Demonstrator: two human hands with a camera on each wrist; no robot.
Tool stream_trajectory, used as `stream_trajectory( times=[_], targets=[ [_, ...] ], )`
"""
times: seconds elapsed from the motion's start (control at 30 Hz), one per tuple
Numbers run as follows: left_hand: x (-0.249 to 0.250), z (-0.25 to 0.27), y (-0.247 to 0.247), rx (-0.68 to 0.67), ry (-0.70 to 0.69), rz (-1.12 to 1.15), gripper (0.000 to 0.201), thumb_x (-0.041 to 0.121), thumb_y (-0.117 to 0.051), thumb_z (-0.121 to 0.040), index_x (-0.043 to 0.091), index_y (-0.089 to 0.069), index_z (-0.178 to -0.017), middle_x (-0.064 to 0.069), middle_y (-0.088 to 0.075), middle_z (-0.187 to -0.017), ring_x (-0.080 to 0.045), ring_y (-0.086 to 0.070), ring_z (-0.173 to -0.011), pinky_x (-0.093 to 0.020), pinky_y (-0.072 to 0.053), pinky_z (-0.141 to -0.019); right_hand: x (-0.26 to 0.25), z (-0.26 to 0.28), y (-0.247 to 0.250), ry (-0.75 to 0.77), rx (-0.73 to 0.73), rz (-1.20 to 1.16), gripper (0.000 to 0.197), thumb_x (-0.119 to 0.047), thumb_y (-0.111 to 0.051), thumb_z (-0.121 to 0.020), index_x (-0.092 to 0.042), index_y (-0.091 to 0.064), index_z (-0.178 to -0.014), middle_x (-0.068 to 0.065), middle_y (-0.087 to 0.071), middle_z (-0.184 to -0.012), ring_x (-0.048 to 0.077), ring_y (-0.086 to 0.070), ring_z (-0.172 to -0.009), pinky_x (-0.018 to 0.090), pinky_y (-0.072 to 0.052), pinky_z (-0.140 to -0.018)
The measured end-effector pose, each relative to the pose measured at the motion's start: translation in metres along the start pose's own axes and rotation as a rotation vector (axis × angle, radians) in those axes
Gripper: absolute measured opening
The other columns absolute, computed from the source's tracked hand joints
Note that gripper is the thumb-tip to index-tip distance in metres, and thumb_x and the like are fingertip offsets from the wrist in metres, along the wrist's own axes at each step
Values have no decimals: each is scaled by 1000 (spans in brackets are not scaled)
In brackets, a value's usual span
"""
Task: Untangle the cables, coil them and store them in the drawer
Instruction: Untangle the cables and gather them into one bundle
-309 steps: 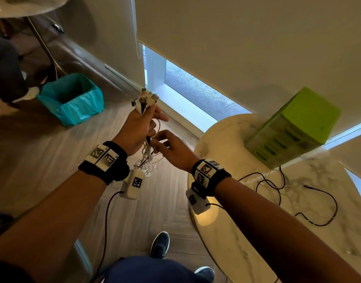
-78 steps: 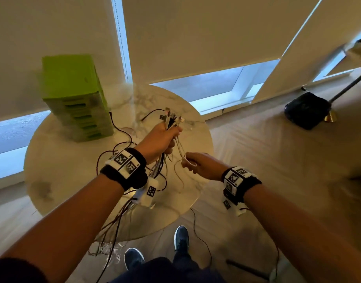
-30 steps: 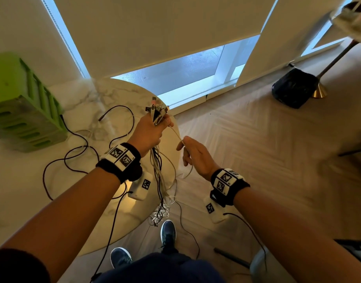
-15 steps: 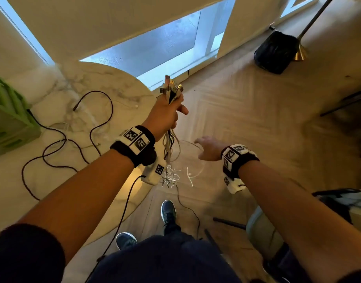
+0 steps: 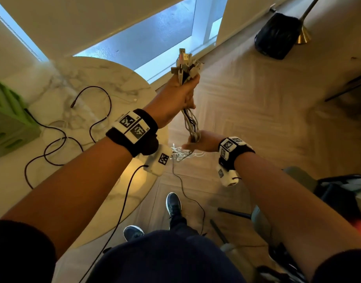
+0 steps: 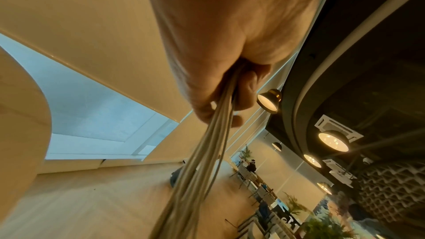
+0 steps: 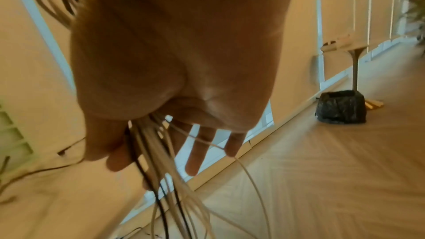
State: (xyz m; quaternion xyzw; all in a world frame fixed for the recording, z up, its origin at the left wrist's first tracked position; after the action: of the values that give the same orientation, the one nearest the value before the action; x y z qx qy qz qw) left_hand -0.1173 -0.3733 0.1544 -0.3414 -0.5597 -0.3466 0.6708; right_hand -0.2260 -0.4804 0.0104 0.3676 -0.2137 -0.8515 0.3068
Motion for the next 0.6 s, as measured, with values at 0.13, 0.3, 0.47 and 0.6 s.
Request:
stream_trajectory(
  times=[0.13, 0.3, 0.47, 0.6],
  targets=[
    [-7, 9, 27, 12, 40, 29, 19, 27, -45, -109, 19, -44, -92, 6, -25, -61, -11, -31, -51, -53, -55, -101, 26, 0, 35, -236, 360, 283, 48, -57, -40, -101, -20, -69, -90, 3, -70, -92, 28, -64, -91, 44, -38, -95],
    [-6, 25, 53, 114, 16, 183, 29, 17, -44, -109, 19, -37, -81, 4, -21, -63, -13, -26, -55, -48, -55, -101, 24, -12, 48, -132, 667, 191, 31, -32, -47, -102, -7, -65, -94, 20, -71, -91, 41, -67, -88, 40, -46, -75],
    [-7, 47, 82, 227, 6, 220, 14, 10, -43, -106, 4, -51, -96, 6, -24, -63, -10, -30, -54, -41, -56, -79, -22, -29, -9, 65, -213, 97, 33, -43, -71, -90, -19, -57, -73, 1, -63, -73, 17, -59, -69, 37, -51, -79],
    [-19, 72, 108, 368, 27, 261, 30, 11, -42, -108, 20, -34, -80, 6, -25, -61, -11, -26, -50, -29, -40, -55, -64, -38, -41, 168, -473, 252, 38, -23, -81, -84, -10, -61, -113, 3, -64, -104, 18, -59, -95, 35, -46, -91]
  ],
)
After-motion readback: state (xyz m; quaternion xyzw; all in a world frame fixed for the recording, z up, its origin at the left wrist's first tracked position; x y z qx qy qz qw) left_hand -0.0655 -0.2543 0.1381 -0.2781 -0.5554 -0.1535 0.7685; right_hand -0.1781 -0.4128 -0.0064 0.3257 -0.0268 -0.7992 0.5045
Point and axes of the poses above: each hand's wrist, its own z-axis away from the middle knuckle, its own y-axis out of the back of the hand, x = y × z, the point moved 2 cm from there along -z, towards the middle knuckle
